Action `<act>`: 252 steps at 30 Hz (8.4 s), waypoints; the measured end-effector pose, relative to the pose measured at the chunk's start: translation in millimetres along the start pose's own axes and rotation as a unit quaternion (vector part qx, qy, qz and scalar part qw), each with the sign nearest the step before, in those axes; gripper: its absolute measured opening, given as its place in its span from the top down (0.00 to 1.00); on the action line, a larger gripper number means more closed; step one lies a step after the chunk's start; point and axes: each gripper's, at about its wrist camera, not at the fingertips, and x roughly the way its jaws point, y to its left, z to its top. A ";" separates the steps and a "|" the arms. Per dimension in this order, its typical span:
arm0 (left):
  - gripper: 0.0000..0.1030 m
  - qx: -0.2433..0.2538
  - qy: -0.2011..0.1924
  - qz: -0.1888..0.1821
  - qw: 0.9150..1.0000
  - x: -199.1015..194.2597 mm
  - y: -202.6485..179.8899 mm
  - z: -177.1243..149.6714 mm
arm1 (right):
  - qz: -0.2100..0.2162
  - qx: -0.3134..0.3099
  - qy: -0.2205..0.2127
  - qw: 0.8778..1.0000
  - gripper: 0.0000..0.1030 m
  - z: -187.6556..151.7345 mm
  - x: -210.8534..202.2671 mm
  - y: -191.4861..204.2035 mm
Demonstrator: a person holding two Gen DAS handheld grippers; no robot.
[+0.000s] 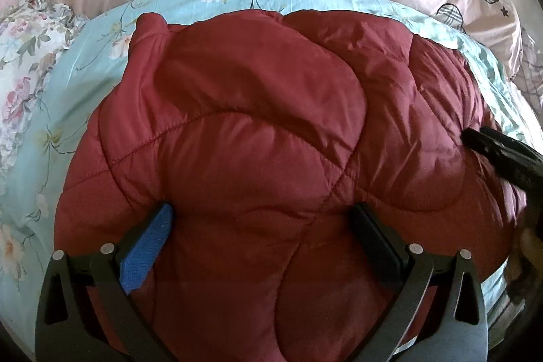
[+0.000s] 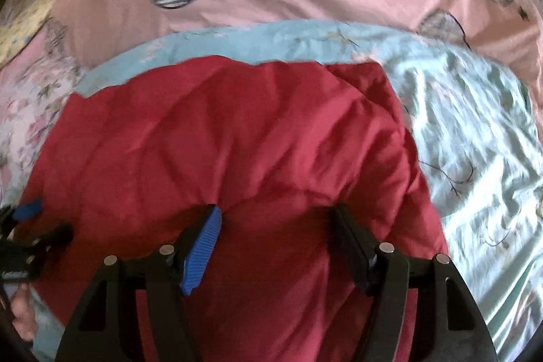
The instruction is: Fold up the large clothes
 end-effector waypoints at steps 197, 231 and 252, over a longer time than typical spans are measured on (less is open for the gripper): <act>0.00 0.014 0.007 0.077 0.997 -85.0 -7.4 -71.5 | 0.051 -0.031 0.054 0.997 0.04 -91.8 -111.2 55.7; 0.00 0.016 -0.009 0.084 0.996 -90.3 -10.2 -65.4 | 0.054 -0.028 0.048 0.997 0.04 -83.4 -114.6 51.8; 0.00 0.012 -0.011 0.077 0.997 -92.7 -9.6 -65.3 | 0.056 -0.028 0.048 0.997 0.04 -82.5 -116.0 51.0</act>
